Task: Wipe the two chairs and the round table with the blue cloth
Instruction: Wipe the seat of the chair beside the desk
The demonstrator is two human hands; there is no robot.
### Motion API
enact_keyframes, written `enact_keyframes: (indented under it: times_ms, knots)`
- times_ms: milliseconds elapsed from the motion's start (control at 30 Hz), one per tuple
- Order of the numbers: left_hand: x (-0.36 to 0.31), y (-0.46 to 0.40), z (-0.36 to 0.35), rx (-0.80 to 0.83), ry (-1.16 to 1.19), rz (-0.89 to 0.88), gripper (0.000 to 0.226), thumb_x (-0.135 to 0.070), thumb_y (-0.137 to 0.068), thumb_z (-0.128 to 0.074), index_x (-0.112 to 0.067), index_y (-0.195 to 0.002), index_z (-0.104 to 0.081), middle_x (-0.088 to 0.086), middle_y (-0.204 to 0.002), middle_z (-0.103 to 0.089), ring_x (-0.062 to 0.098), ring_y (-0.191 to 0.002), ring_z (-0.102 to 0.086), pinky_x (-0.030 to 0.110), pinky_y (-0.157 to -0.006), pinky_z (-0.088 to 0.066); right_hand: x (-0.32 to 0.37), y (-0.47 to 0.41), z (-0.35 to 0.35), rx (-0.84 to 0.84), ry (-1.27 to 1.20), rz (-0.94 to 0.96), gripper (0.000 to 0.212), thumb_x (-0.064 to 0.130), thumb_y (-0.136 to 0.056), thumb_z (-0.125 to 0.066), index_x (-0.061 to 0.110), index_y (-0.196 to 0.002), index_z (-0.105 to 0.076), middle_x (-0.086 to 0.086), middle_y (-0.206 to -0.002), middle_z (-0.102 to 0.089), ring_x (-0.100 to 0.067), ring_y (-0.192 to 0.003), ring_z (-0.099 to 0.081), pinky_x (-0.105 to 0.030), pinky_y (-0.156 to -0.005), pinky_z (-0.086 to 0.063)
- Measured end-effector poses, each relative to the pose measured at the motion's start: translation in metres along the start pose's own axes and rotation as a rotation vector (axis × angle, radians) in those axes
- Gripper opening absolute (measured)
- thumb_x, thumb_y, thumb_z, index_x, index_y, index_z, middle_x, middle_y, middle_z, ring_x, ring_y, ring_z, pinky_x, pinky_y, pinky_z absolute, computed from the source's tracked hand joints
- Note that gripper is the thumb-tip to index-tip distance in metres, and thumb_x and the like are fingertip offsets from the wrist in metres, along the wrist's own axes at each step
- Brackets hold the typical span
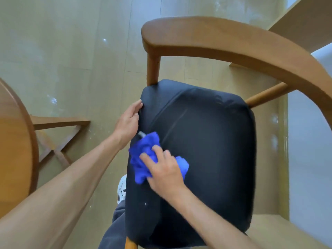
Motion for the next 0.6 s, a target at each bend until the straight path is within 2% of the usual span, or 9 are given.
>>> enact_keyframes:
  times_ms: [33, 100, 167, 267, 333, 467, 533, 600]
  knots:
    - [-0.001, 0.0, 0.0, 0.009, -0.013, 0.007, 0.053, -0.001, -0.098, -0.029, -0.024, -0.144, -0.043, -0.01, -0.146, -0.045, 0.004, -0.136, -0.038, 0.03, -0.119, -0.024, 0.026, 0.034, -0.018, 0.091, -0.018, 0.098, 0.041, 0.013, -0.055, -0.06, 0.026, -0.093, -0.065, -0.01, -0.099, -0.063, -0.022, -0.057, -0.043, -0.027, -0.049, -0.035]
    - [-0.001, 0.002, -0.003, 0.029, -0.059, 0.021, 0.053, -0.004, -0.099, -0.029, -0.028, -0.144, -0.041, -0.012, -0.148, -0.043, 0.006, -0.137, -0.036, 0.026, -0.118, -0.022, 0.054, 0.089, -0.045, 0.185, -0.032, 0.242, 0.02, 0.014, -0.069, -0.045, 0.031, -0.077, -0.054, -0.005, -0.086, -0.049, -0.017, -0.053, -0.031, -0.023, -0.048, -0.027]
    - [0.003, 0.003, -0.004, 0.032, -0.102, 0.035, 0.055, -0.007, -0.098, -0.028, -0.034, -0.145, -0.04, -0.014, -0.149, -0.041, 0.008, -0.137, -0.035, 0.024, -0.114, -0.024, 0.053, 0.108, -0.057, 0.276, 0.062, 0.335, 0.012, 0.027, -0.076, -0.036, 0.036, -0.077, -0.045, 0.003, -0.081, -0.037, -0.015, -0.057, -0.023, -0.023, -0.05, -0.022]
    - [0.005, 0.002, -0.005, 0.034, -0.125, 0.029, 0.055, -0.008, -0.098, -0.027, -0.036, -0.144, -0.039, -0.014, -0.149, -0.04, 0.008, -0.137, -0.035, 0.022, -0.11, -0.024, 0.041, 0.09, -0.042, 0.304, 0.134, 0.584, 0.027, 0.016, -0.07, -0.047, 0.033, -0.091, -0.05, 0.001, -0.09, -0.053, -0.018, -0.059, -0.033, -0.028, -0.053, -0.03]
    - [0.005, 0.002, -0.004, 0.025, -0.114, 0.019, 0.054, -0.008, -0.098, -0.028, -0.034, -0.144, -0.041, -0.015, -0.148, -0.041, 0.006, -0.136, -0.036, 0.019, -0.109, -0.023, 0.021, 0.053, -0.019, 0.241, 0.129, 0.611, 0.033, 0.019, -0.067, -0.055, 0.03, -0.097, -0.055, -0.003, -0.098, -0.058, -0.02, -0.063, -0.042, -0.029, -0.054, -0.038]
    - [0.001, 0.001, 0.0, 0.014, -0.036, -0.003, 0.056, 0.0, -0.096, -0.029, -0.026, -0.143, -0.044, -0.011, -0.147, -0.045, 0.005, -0.135, -0.038, 0.028, -0.118, -0.024, -0.045, -0.045, 0.038, -0.02, 0.078, 0.347, 0.036, 0.01, -0.064, -0.057, 0.018, -0.097, -0.068, -0.015, -0.096, -0.063, -0.028, -0.064, -0.05, -0.035, -0.052, -0.046]
    - [0.001, 0.001, 0.0, 0.023, -0.01, 0.005, 0.056, 0.001, -0.096, -0.028, -0.024, -0.143, -0.044, -0.01, -0.147, -0.044, 0.004, -0.135, -0.037, 0.03, -0.118, -0.024, -0.09, -0.094, 0.066, -0.11, 0.101, 0.118, 0.045, 0.006, -0.067, -0.06, 0.015, -0.11, -0.066, -0.019, -0.11, -0.059, -0.037, -0.077, -0.054, -0.043, -0.062, -0.05]
    - [0.0, 0.002, 0.0, 0.032, -0.003, 0.009, 0.055, 0.0, -0.098, -0.027, -0.026, -0.144, -0.043, -0.011, -0.147, -0.043, 0.004, -0.136, -0.036, 0.031, -0.119, -0.024, -0.138, -0.135, 0.092, -0.209, 0.024, -0.153, 0.053, 0.007, -0.074, -0.058, 0.019, -0.125, -0.057, -0.014, -0.124, -0.049, -0.039, -0.097, -0.052, -0.043, -0.076, -0.048]
Point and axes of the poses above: each hand's wrist, its own y-axis away from the middle knuckle, its own z-axis out of the back of the hand, x = y × z, the point moved 8 cm from there along -y, towards the middle knuckle
